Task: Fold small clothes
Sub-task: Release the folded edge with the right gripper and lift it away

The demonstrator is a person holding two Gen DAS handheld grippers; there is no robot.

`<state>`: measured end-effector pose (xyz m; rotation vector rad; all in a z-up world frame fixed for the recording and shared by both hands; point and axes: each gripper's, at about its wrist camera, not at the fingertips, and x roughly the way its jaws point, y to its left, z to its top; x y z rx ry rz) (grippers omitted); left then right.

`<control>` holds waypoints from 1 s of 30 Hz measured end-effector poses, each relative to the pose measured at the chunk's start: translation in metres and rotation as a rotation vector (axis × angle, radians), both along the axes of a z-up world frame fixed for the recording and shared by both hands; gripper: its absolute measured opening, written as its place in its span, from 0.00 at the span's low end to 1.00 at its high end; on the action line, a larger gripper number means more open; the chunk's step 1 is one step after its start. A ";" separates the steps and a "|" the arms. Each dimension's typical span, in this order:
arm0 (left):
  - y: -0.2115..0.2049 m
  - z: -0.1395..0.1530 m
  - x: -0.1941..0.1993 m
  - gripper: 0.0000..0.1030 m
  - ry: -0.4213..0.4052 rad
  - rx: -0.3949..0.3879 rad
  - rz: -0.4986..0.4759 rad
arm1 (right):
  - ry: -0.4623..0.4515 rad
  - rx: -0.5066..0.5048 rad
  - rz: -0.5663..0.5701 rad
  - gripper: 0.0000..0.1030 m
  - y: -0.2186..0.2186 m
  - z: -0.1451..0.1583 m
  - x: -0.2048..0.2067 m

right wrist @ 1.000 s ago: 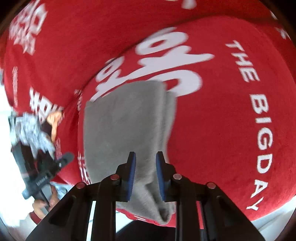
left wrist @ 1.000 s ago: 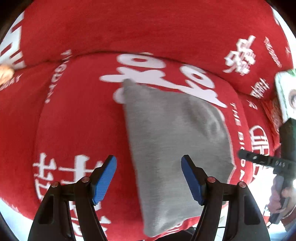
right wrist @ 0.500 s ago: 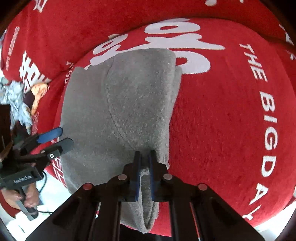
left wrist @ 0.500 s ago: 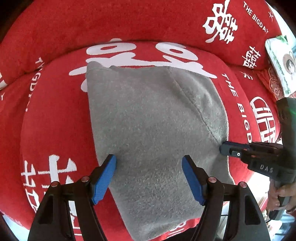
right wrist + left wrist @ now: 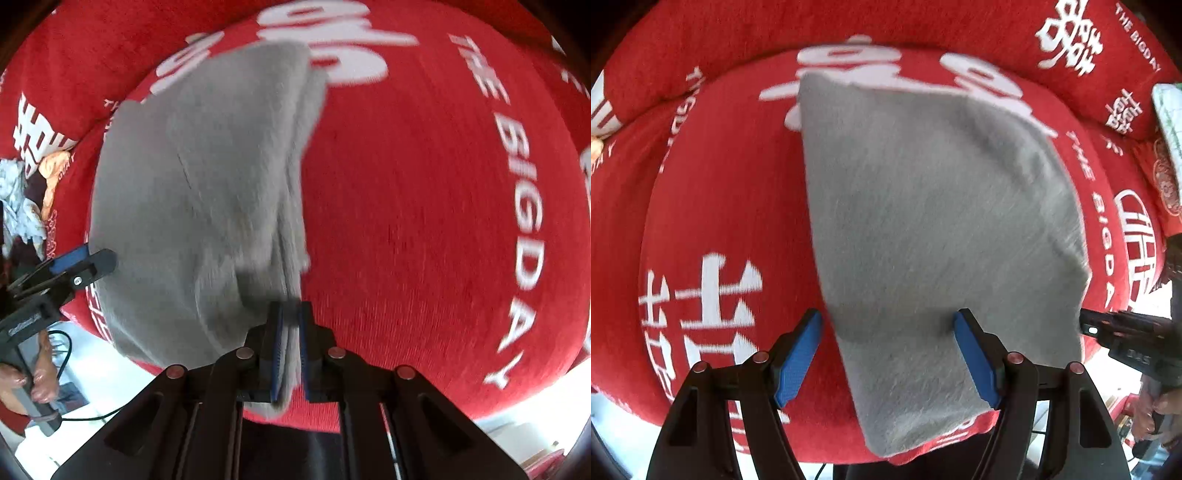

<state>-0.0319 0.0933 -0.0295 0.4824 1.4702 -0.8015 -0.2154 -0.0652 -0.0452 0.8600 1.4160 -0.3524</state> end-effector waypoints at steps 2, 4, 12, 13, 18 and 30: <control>0.006 -0.001 -0.002 0.72 0.005 0.003 0.007 | -0.006 0.021 -0.043 0.09 0.003 0.003 -0.012; 0.009 -0.002 -0.004 0.72 0.005 0.013 0.008 | -0.002 0.004 -0.069 0.11 0.005 0.009 -0.019; 0.019 -0.011 -0.010 0.72 0.022 0.035 0.025 | -0.153 0.021 -0.106 0.11 0.024 0.037 -0.022; 0.019 -0.012 -0.010 0.72 0.023 0.035 0.029 | -0.126 0.029 -0.079 0.11 0.029 0.029 -0.018; 0.022 -0.012 -0.010 0.72 0.026 0.036 0.038 | -0.083 0.083 -0.088 0.08 0.030 -0.002 -0.018; 0.027 0.010 -0.004 0.72 0.001 0.023 0.036 | -0.019 0.058 -0.137 0.11 0.014 0.015 -0.036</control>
